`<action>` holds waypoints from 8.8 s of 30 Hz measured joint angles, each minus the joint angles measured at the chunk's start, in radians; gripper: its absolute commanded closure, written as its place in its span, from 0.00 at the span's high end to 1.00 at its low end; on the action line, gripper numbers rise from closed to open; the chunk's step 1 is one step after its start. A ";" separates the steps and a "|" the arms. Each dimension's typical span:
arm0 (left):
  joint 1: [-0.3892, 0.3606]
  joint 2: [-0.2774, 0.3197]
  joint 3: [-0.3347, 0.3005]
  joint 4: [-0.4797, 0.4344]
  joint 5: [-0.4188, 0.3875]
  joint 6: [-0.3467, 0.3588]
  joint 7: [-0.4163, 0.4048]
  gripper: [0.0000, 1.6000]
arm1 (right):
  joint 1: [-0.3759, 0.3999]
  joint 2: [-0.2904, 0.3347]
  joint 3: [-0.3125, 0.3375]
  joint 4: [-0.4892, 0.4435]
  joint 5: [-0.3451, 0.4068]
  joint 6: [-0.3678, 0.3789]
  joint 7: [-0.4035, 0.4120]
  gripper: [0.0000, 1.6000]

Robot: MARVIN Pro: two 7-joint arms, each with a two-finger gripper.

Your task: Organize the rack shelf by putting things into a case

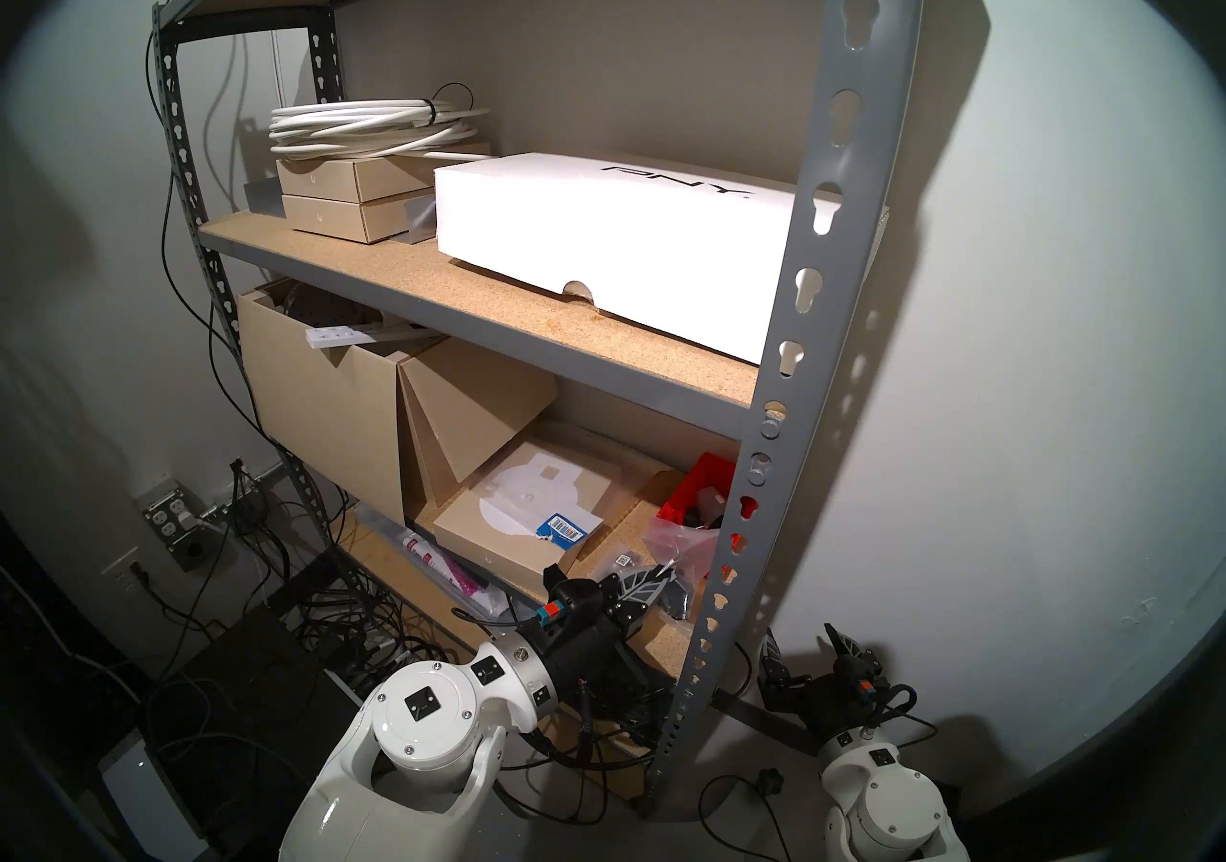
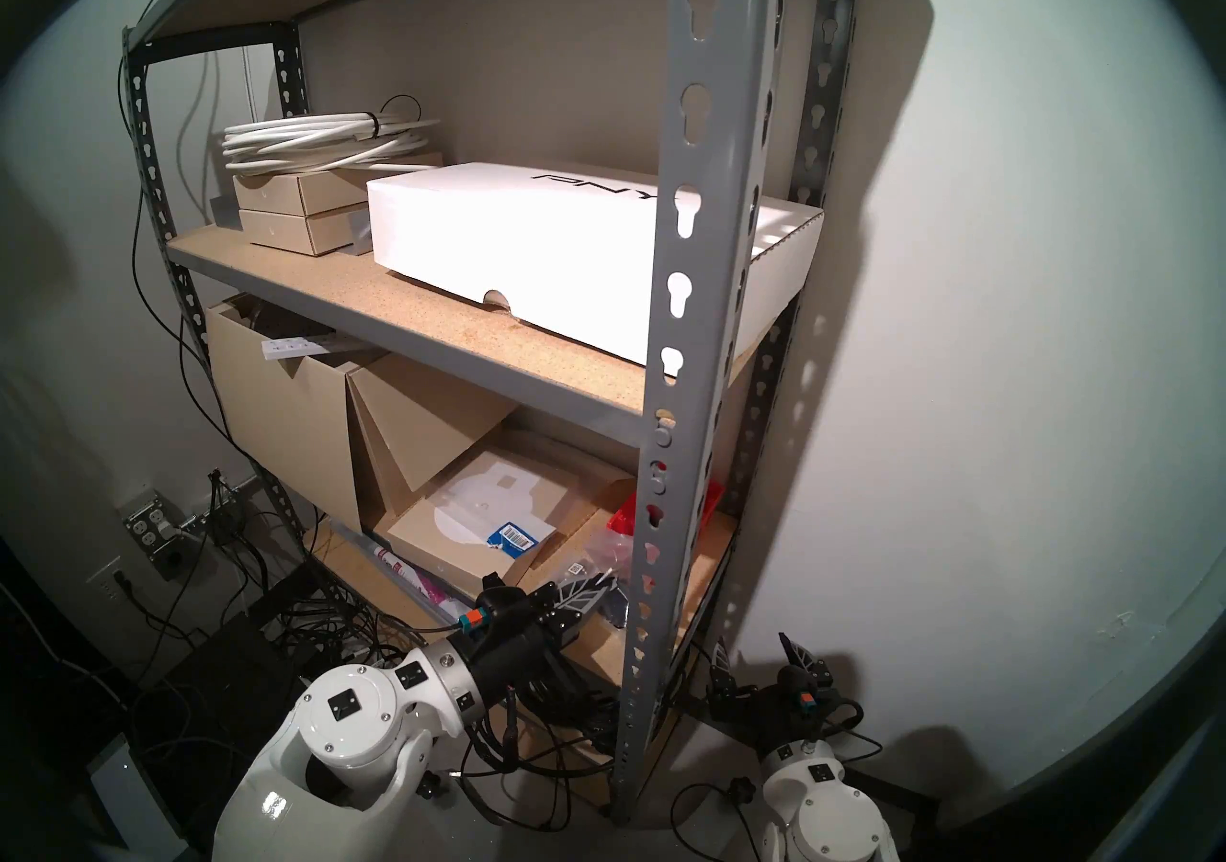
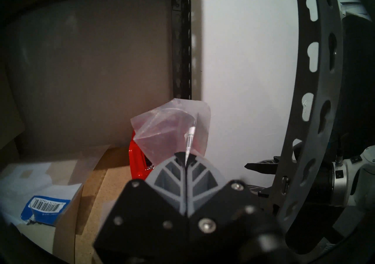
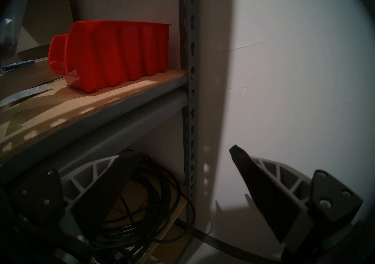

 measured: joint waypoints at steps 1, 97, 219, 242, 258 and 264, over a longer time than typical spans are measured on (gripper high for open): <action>-0.007 -0.003 0.003 0.002 0.001 0.001 0.002 0.00 | 0.000 0.000 0.000 0.000 0.000 0.000 0.000 1.00; -0.130 -0.013 0.013 0.062 -0.004 0.032 0.085 1.00 | 0.000 0.000 0.000 0.001 0.000 0.000 0.000 1.00; -0.059 0.044 -0.021 0.017 0.056 0.287 0.119 0.00 | 0.000 0.000 0.000 0.001 0.000 0.000 0.000 1.00; -0.141 -0.018 0.078 -0.010 0.045 0.267 0.129 0.00 | 0.000 0.000 0.000 0.002 0.000 0.000 0.000 1.00; -0.264 -0.074 0.108 0.114 -0.021 0.335 0.164 0.00 | 0.000 0.000 0.000 0.002 0.000 0.000 0.000 1.00; -0.296 -0.090 0.092 0.130 -0.077 0.370 0.167 0.00 | 0.000 0.000 0.000 0.002 0.000 0.000 0.000 1.00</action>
